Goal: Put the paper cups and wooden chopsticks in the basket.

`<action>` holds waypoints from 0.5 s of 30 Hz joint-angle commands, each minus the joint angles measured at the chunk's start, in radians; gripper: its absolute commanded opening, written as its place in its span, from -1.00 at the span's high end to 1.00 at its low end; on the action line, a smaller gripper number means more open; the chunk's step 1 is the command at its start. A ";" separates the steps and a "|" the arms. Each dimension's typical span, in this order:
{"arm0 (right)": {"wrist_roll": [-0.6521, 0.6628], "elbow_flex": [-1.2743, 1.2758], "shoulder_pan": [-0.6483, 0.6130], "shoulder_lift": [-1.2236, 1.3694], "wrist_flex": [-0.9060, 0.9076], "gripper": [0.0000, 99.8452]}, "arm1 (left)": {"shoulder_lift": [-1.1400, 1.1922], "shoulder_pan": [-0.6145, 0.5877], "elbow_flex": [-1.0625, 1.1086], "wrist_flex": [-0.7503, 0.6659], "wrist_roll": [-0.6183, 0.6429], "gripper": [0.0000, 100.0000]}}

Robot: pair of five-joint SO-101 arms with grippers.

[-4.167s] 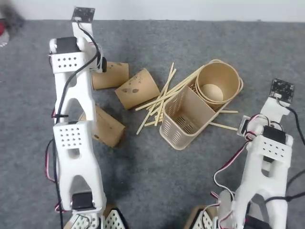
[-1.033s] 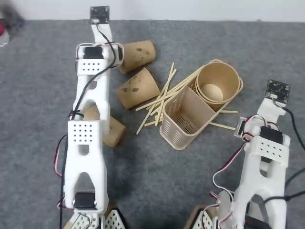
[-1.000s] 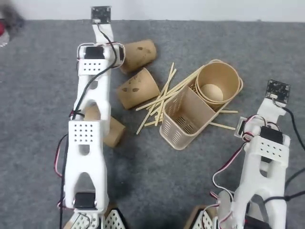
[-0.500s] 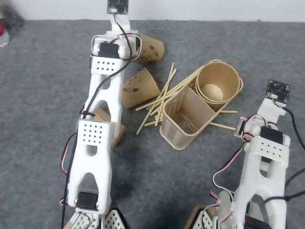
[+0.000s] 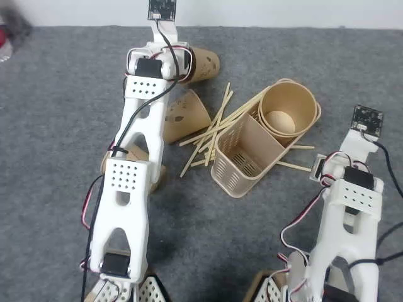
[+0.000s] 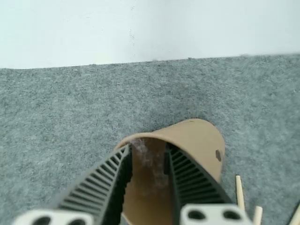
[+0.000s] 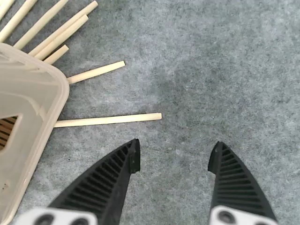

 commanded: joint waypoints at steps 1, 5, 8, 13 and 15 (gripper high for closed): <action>-0.005 -0.006 -0.008 -0.033 -0.019 0.52 | -0.057 -0.005 -0.067 0.034 0.009 0.76; -0.005 -0.006 -0.008 -0.033 -0.019 0.52 | -0.058 -0.032 -0.071 0.052 0.009 0.76; -0.005 -0.006 -0.008 -0.033 -0.019 0.52 | -0.066 -0.054 -0.073 0.101 0.009 0.76; -0.005 -0.006 -0.008 -0.033 -0.019 0.52 | -0.057 -0.072 -0.173 0.250 0.009 0.76; -0.005 -0.006 -0.008 -0.033 -0.019 0.52 | -0.057 -0.075 -0.200 0.292 0.009 0.76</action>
